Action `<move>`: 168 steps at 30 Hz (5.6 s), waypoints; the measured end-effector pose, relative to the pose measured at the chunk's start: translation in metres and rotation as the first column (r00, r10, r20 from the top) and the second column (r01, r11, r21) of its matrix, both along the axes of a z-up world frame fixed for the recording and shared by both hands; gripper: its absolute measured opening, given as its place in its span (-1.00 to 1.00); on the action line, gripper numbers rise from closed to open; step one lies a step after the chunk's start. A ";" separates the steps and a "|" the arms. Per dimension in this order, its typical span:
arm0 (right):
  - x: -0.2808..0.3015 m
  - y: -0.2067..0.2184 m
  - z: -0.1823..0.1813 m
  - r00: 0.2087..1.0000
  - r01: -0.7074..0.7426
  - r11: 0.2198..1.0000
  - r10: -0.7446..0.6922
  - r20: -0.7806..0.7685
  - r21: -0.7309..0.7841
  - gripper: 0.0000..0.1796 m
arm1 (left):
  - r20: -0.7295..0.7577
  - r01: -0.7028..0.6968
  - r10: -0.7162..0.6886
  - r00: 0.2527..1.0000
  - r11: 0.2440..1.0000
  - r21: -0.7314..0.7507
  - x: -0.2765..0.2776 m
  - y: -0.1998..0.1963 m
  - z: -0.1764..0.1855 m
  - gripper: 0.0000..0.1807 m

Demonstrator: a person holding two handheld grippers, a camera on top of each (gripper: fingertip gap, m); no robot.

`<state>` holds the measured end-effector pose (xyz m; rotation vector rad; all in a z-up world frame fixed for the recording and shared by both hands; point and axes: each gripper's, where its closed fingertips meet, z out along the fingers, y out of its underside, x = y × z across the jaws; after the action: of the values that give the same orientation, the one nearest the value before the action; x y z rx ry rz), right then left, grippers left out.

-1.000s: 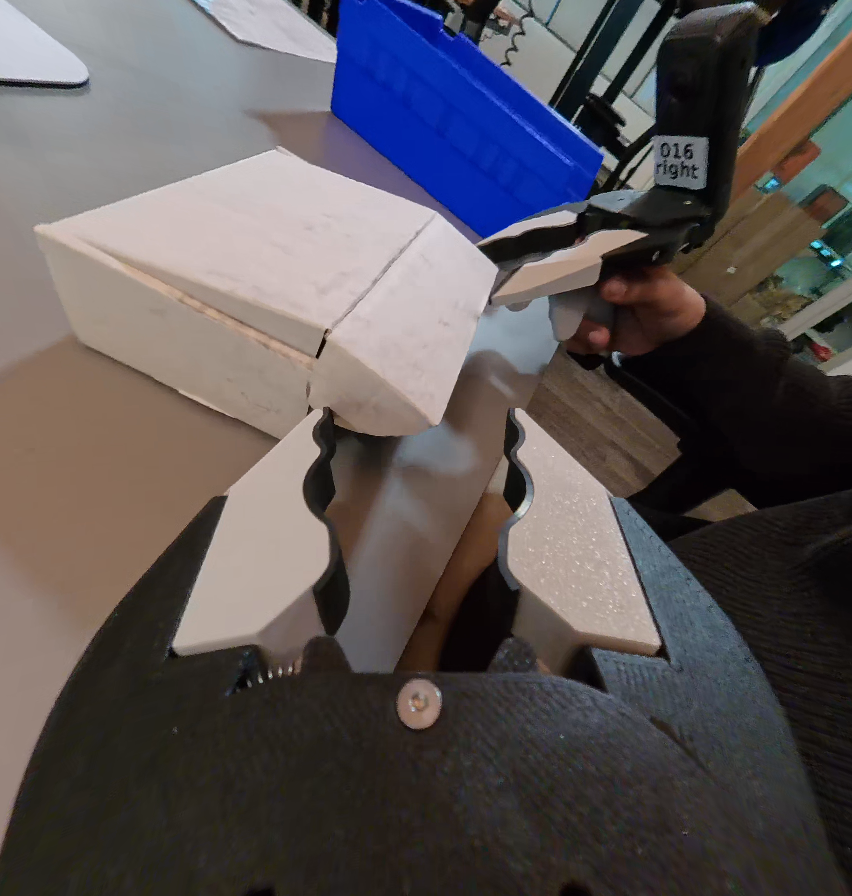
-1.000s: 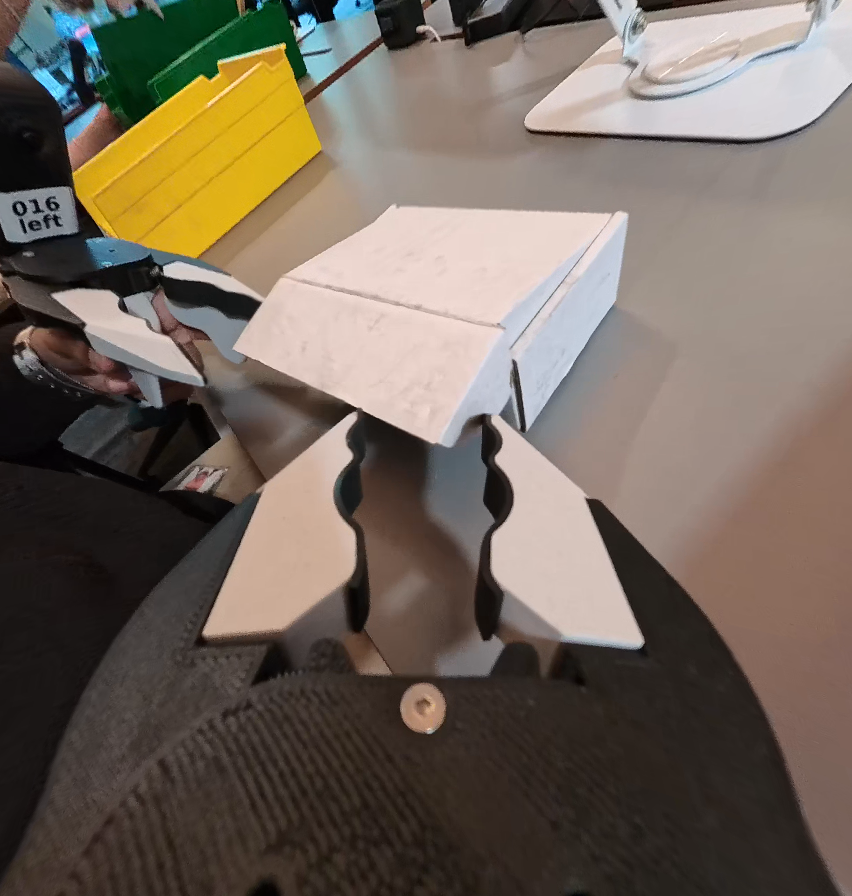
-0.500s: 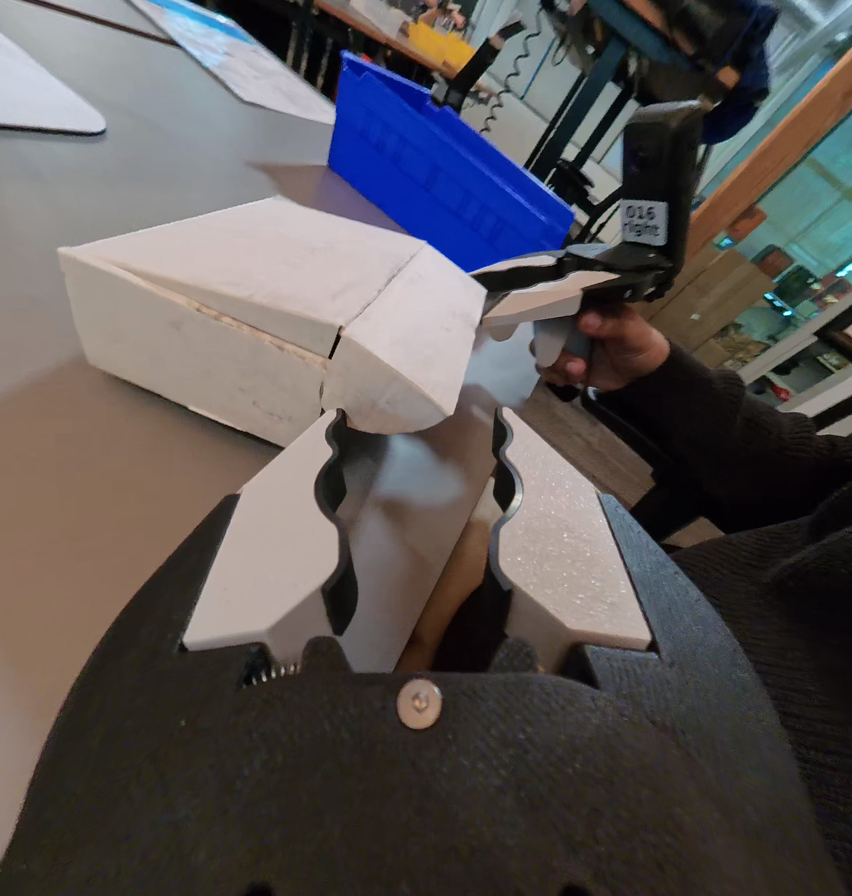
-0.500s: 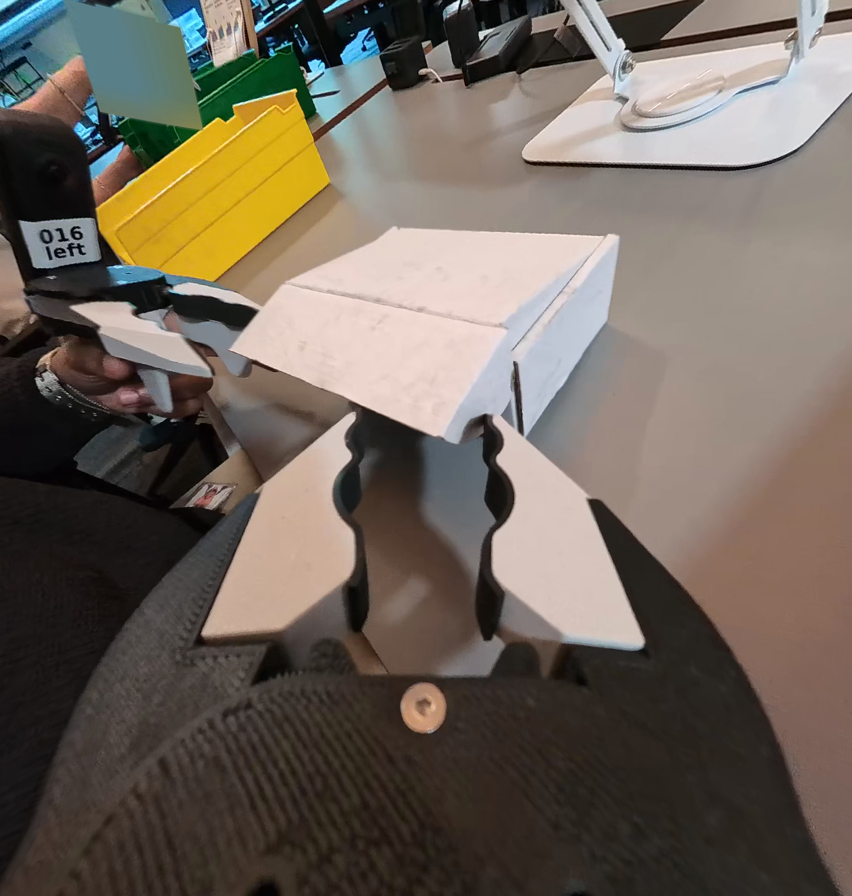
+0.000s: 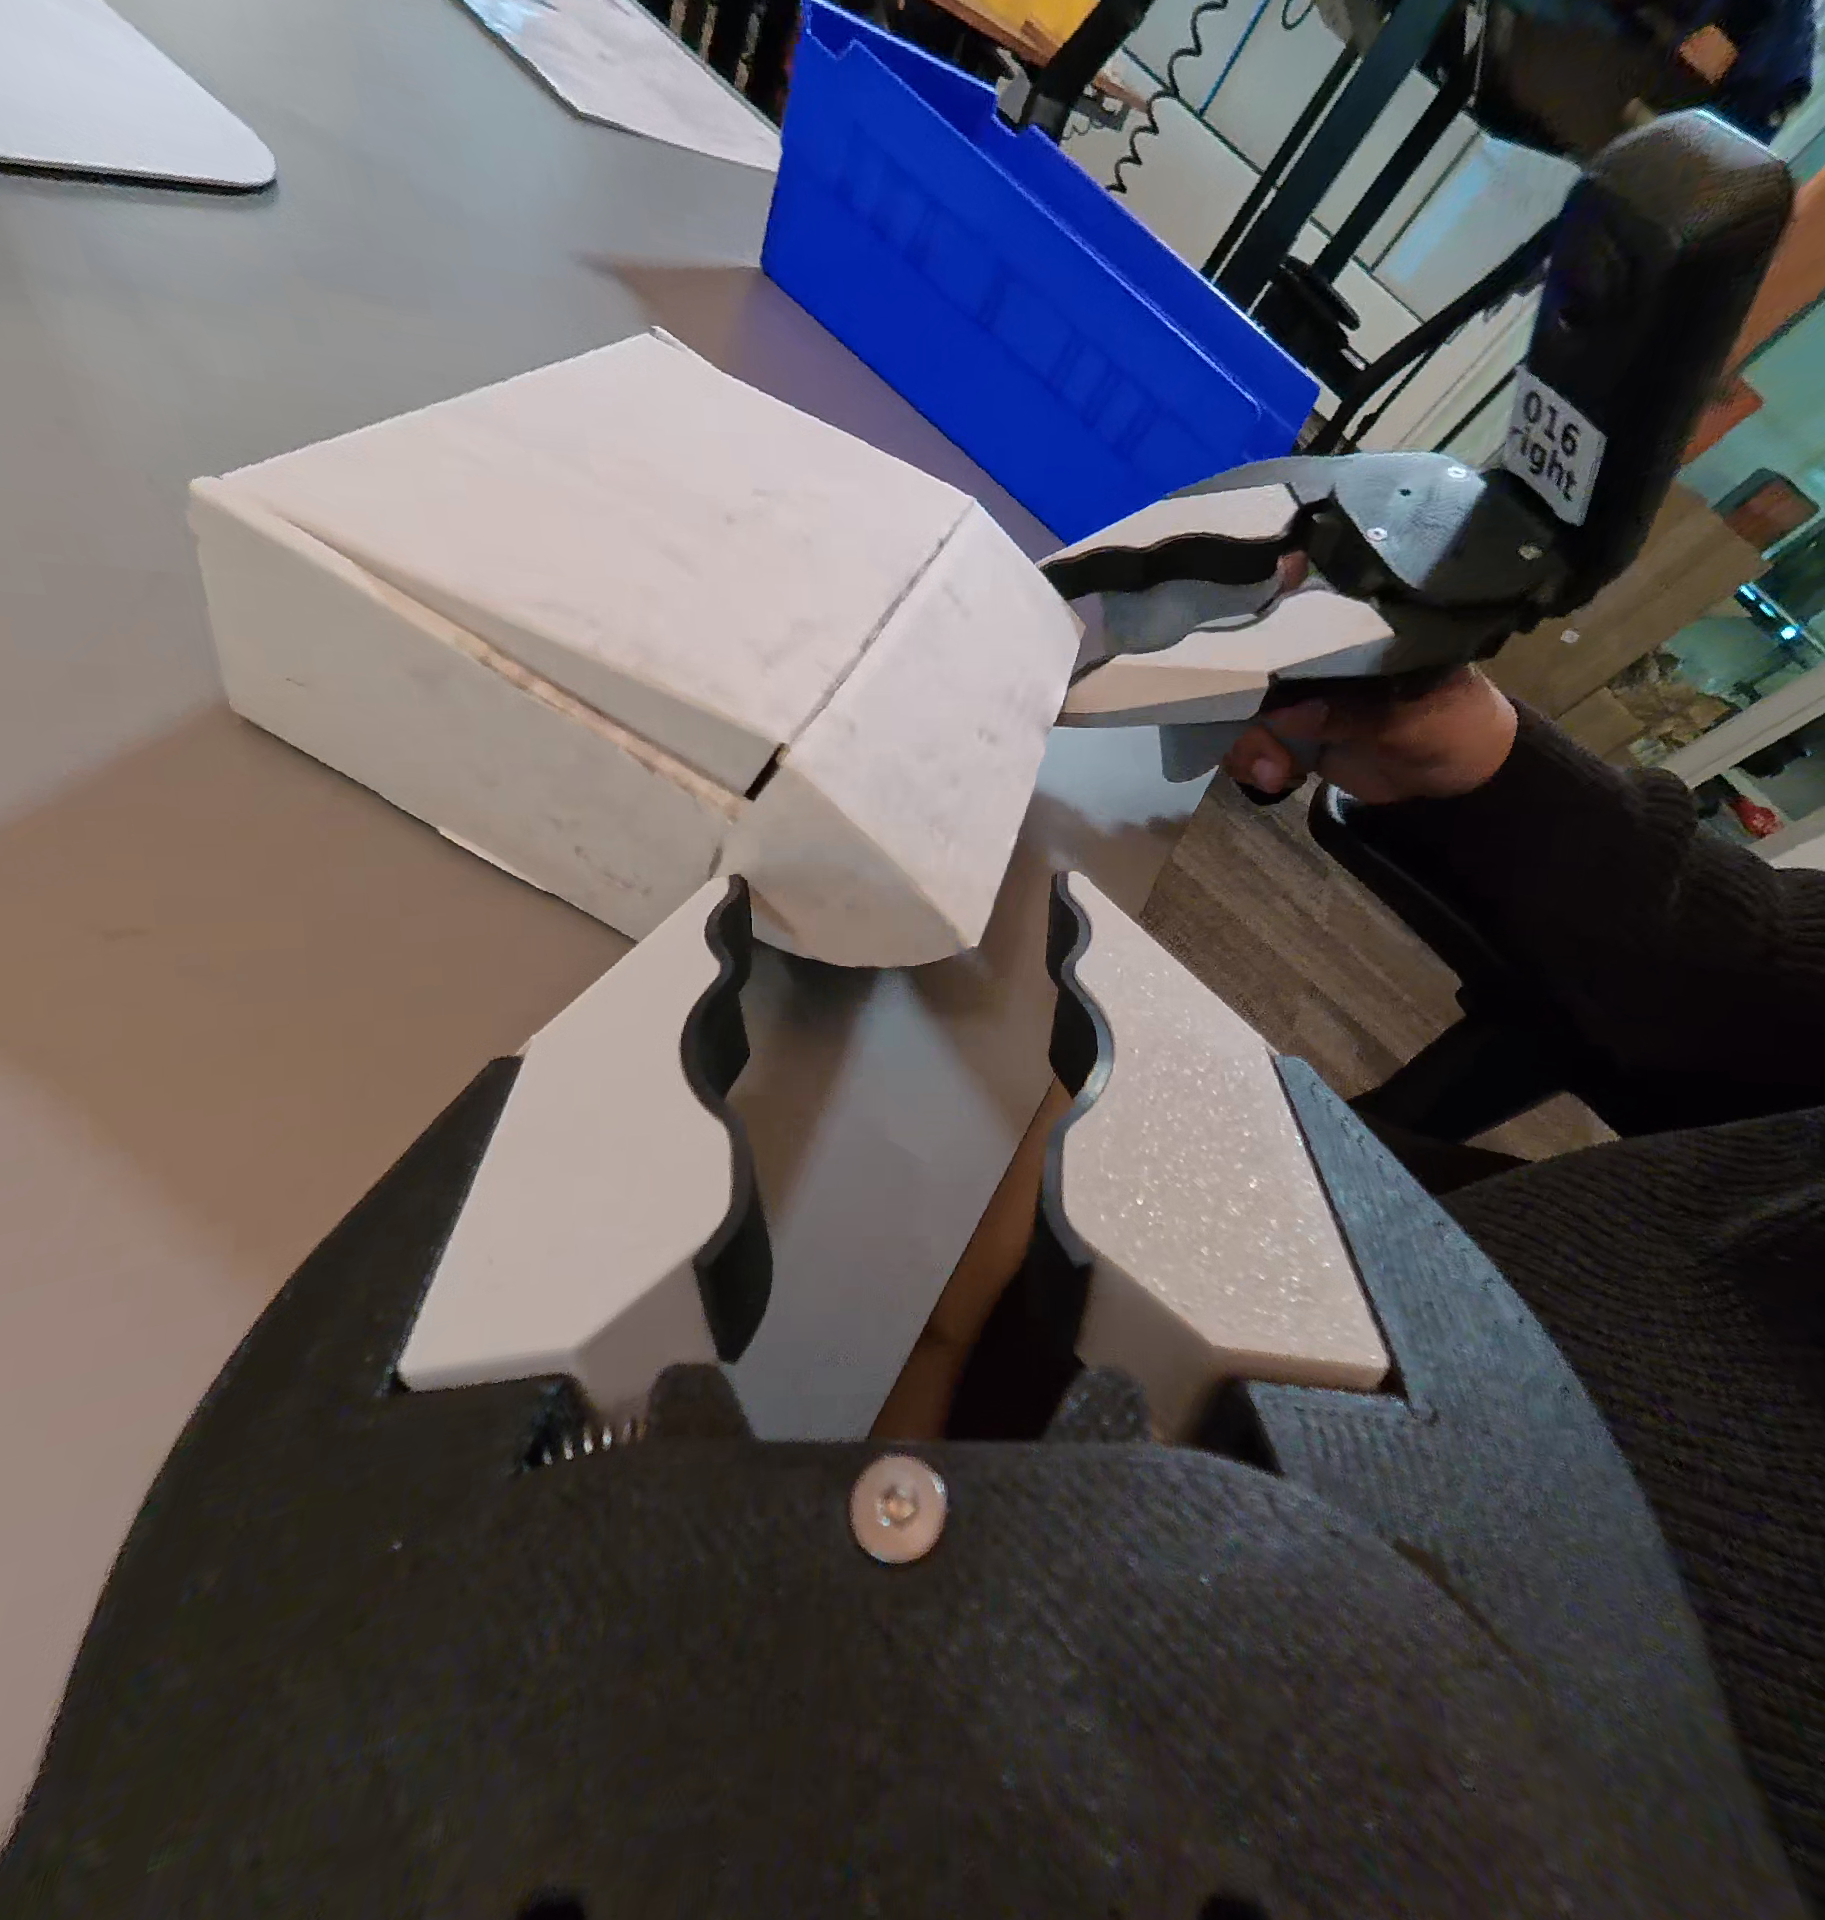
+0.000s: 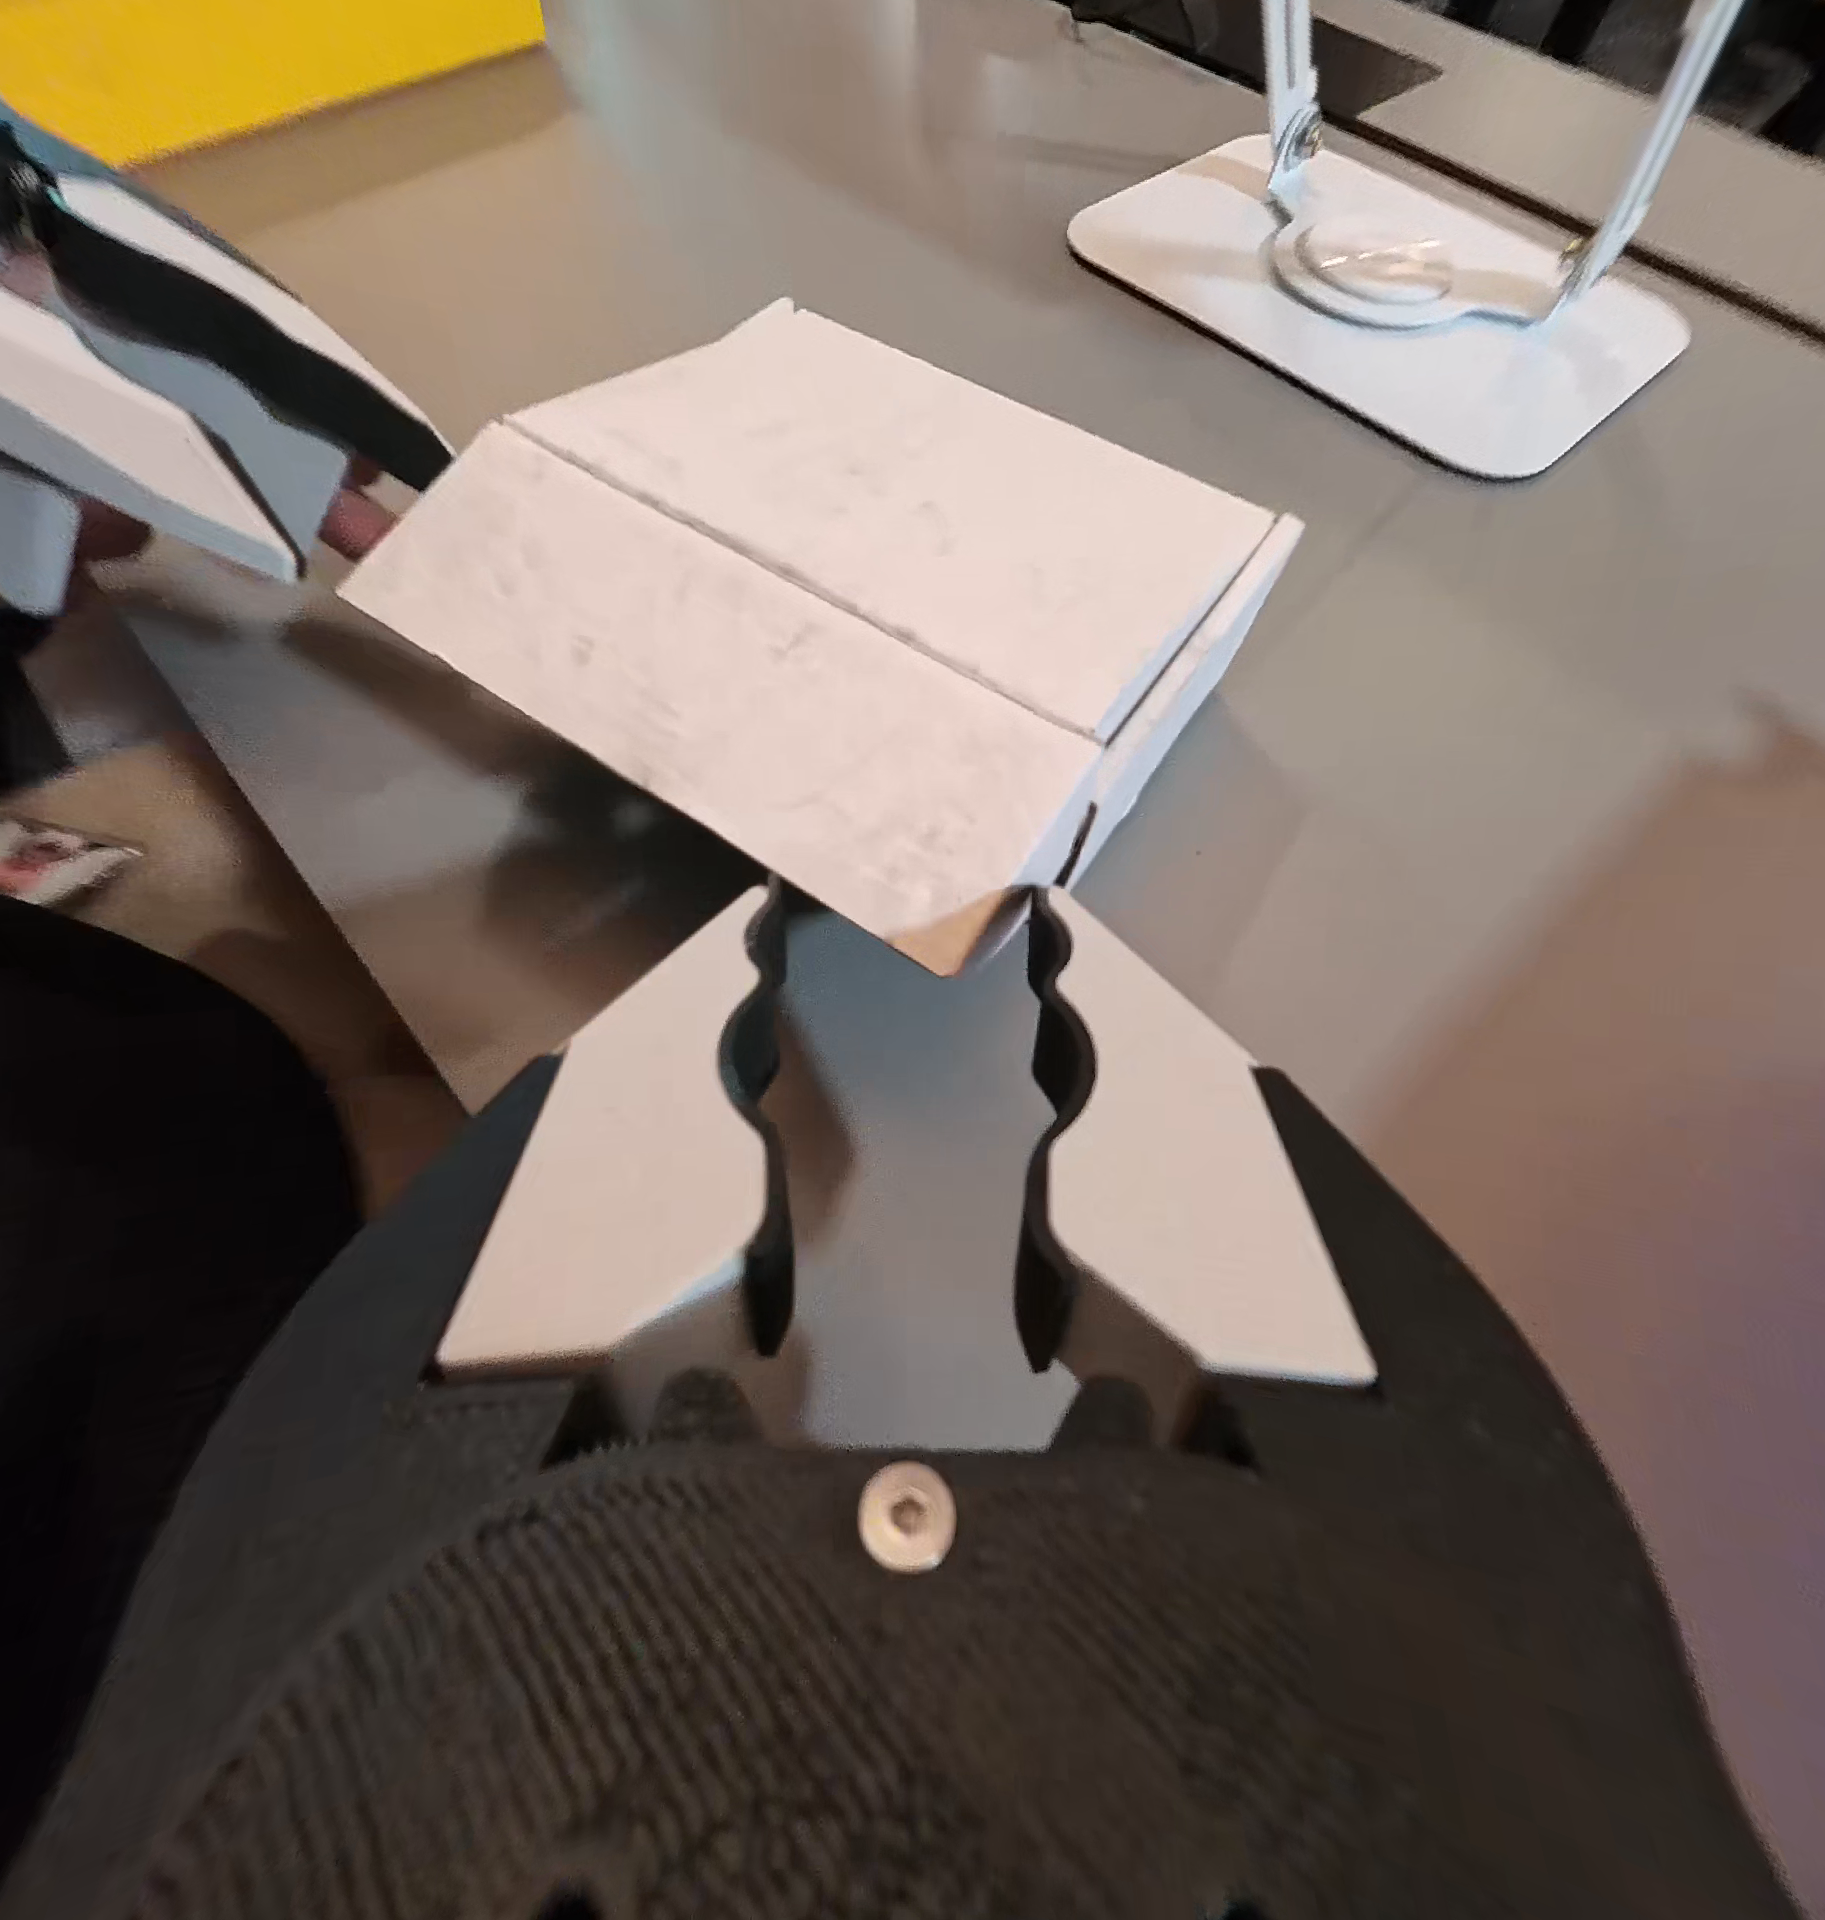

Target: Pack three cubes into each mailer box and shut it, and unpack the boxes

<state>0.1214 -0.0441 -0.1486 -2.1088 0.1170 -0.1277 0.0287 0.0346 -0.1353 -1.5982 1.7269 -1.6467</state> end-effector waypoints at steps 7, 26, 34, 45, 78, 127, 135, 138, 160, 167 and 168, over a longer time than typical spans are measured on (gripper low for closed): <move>0.007 -0.003 -0.007 0.978 0.017 0.997 -0.001 0.208 -0.077 -0.59 | -0.001 -0.003 0.003 1.000 0.994 0.105 0.000 0.001 -0.008 -0.38; 0.009 -0.004 0.013 0.975 0.036 0.999 -0.033 0.220 -0.011 -0.89 | 0.072 0.009 -0.025 0.997 0.979 0.206 -0.002 -0.008 -0.002 -0.47; 0.008 -0.004 0.009 0.977 0.028 0.999 -0.023 0.212 -0.024 -0.87 | 0.042 -0.010 0.004 0.999 0.987 0.160 -0.001 0.000 -0.004 -0.47; 0.005 -0.003 0.006 0.978 0.015 0.999 -0.008 0.208 -0.033 -0.87 | 0.026 -0.012 0.008 1.000 0.986 0.168 0.000 0.000 -0.008 -0.46; -0.018 -0.004 0.021 0.947 -0.008 0.987 0.059 -0.315 0.162 -0.32 | 0.060 -0.001 0.005 0.998 0.997 -0.072 0.002 0.006 0.013 -0.38; -0.016 -0.003 0.017 0.977 0.029 0.993 -0.004 -0.212 0.114 -0.49 | 0.062 -0.078 0.079 0.995 0.997 -0.004 0.016 0.014 0.006 -0.50; -0.014 -0.004 0.018 0.985 0.031 0.994 -0.012 -0.170 0.109 -0.50 | 0.064 -0.075 0.074 0.995 0.997 0.004 0.016 0.014 0.006 -0.51; -0.013 -0.004 0.027 0.984 0.038 0.987 -0.010 -0.180 0.154 -0.48 | 0.061 -0.074 0.074 0.995 0.997 -0.003 0.015 0.015 0.006 -0.51; -0.003 -0.001 0.018 0.902 0.124 0.977 -0.038 -0.430 0.174 -0.64 | 0.059 -0.075 0.073 0.996 0.997 0.036 0.015 0.013 0.003 -0.52; -0.002 -0.001 0.017 0.899 0.121 0.977 -0.033 -0.436 0.175 -0.65 | 0.060 -0.079 0.076 0.995 0.996 0.045 0.015 0.012 0.002 -0.52; -0.002 -0.001 0.017 0.900 0.120 0.977 -0.032 -0.436 0.175 -0.65 | 0.060 -0.079 0.076 0.995 0.996 0.046 0.015 0.012 0.002 -0.52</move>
<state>0.1193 -0.0453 -0.1313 -1.9009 0.4599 0.2989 0.0436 0.0468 -0.1331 -1.5600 1.6420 -1.5870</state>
